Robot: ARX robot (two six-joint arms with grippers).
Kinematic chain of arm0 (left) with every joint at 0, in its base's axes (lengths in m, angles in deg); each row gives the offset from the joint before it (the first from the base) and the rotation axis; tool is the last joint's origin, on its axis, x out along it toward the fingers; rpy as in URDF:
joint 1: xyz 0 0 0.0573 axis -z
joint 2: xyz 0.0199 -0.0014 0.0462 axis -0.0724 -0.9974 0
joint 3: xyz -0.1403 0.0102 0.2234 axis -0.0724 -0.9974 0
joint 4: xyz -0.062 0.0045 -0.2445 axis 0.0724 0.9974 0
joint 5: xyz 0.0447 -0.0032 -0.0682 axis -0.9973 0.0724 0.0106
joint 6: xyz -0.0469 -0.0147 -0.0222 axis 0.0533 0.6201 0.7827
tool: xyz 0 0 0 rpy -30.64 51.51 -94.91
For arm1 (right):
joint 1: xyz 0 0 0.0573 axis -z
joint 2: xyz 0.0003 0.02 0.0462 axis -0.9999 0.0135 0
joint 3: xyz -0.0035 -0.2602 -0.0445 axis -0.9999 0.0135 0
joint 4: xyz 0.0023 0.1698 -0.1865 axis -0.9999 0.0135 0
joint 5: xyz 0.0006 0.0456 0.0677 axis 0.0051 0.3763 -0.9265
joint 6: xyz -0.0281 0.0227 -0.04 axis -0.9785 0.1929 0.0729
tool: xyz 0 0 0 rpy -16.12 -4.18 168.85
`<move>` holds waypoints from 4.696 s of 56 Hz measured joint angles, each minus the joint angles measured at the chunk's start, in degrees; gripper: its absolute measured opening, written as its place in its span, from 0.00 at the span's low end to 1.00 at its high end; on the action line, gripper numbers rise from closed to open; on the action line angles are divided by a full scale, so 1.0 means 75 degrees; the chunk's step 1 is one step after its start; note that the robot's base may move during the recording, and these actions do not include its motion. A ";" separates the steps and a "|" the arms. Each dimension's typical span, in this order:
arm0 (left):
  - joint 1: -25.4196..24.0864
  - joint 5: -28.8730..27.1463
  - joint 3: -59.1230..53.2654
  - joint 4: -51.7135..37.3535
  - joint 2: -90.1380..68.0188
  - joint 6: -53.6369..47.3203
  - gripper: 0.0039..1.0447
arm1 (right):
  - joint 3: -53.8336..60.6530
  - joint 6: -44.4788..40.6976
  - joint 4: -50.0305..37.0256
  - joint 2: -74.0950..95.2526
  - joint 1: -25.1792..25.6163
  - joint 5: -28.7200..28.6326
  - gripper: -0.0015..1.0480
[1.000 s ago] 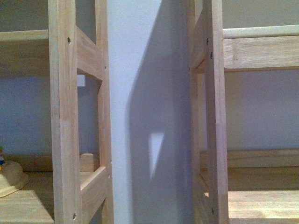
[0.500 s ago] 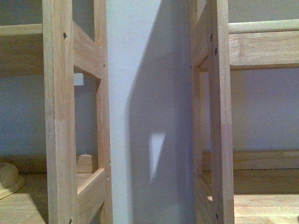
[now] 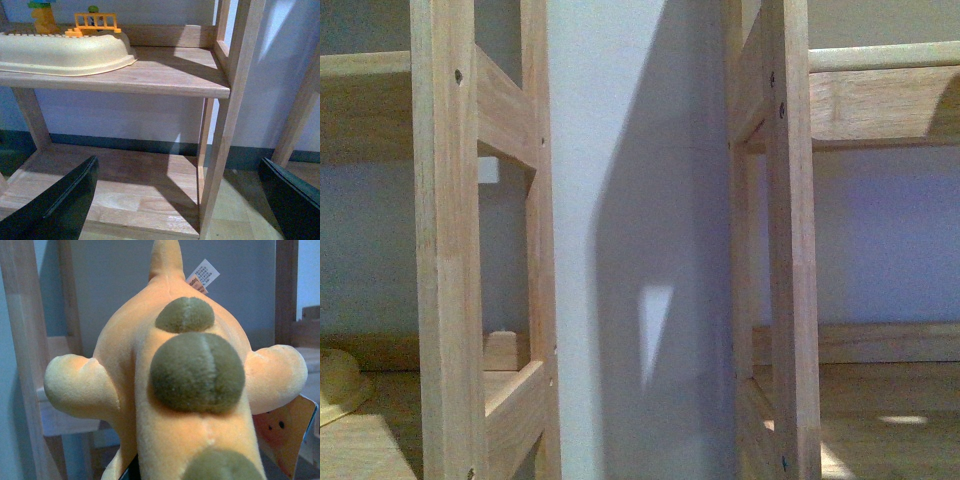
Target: Put away toys
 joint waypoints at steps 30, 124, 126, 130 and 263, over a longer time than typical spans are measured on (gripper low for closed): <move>0.0000 -0.0003 0.0003 0.0000 0.0000 0.0000 0.94 | -0.3984 0.2043 0.0323 0.3267 0.3570 -0.3273 0.07; 0.0000 -0.0003 0.0003 0.0000 0.0000 0.0000 0.94 | -0.7799 0.4435 0.0895 0.8422 0.1530 -0.3150 0.77; 0.0000 0.0000 0.0003 0.0000 0.0000 0.0000 0.94 | -0.7781 0.4409 0.0909 0.8402 0.1550 -0.3144 0.81; 0.0000 0.0000 0.0003 0.0000 0.0000 0.0000 0.94 | -0.7691 0.4310 0.0909 0.8311 0.1609 -0.3089 0.94; 0.0000 -0.0003 0.0003 0.0000 0.0000 0.0000 0.94 | 0.5963 0.1037 0.1431 -0.3783 0.1463 -0.3299 0.11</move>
